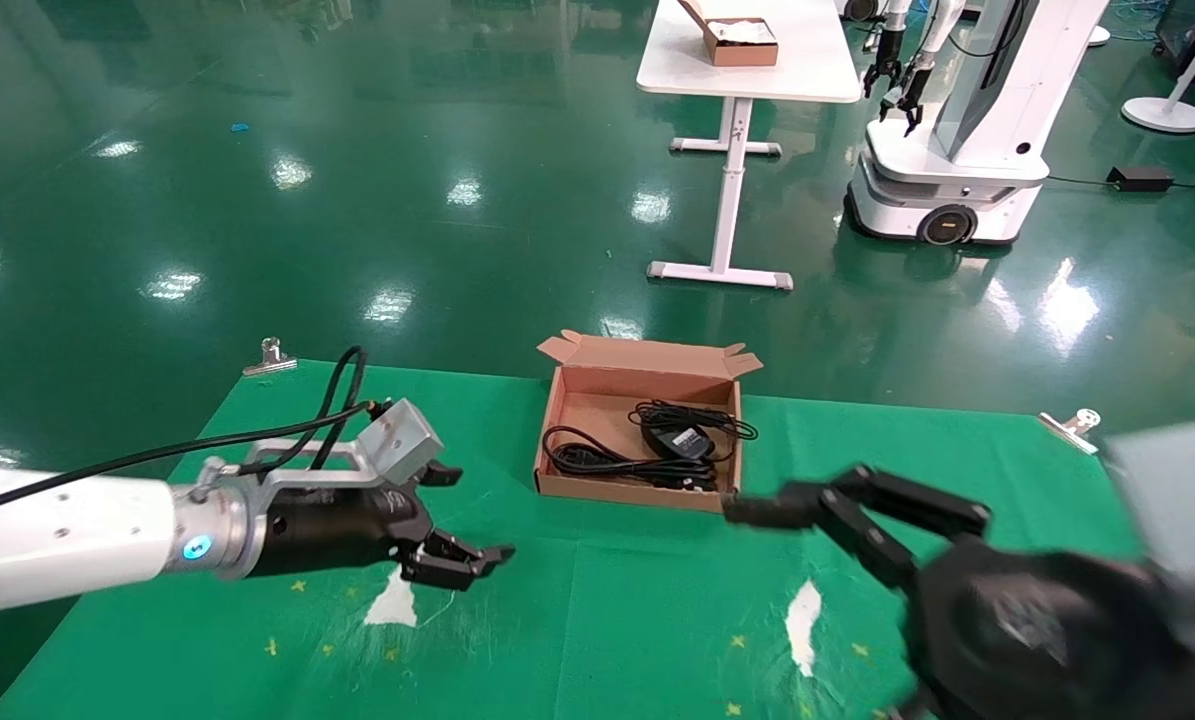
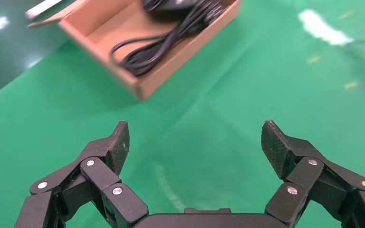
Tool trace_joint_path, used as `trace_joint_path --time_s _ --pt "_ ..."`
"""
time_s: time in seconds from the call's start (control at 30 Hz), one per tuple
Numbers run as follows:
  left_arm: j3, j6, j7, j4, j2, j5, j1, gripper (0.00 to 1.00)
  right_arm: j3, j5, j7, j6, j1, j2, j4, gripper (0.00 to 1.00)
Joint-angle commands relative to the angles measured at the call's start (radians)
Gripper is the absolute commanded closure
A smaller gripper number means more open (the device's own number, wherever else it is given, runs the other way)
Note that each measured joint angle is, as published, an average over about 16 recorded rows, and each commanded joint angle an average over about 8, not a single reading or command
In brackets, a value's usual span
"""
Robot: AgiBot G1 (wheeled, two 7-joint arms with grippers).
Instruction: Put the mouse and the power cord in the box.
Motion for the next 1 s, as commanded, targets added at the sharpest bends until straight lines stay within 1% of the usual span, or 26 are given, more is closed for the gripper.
trace_joint_path --time_s 0.03,1.0 --pt "-0.037 0.033 0.016 -0.024 -0.019 -0.041 0.025 0.00 0.021 0.027 0.009 -0.027 -0.018 0.023 0.029 0.00" --pt "-0.579 0.508 0.249 -0.365 -0.295 -0.643 0.384 0.00 0.023 0.034 0.010 -0.032 -0.021 0.028 0.034 0.00"
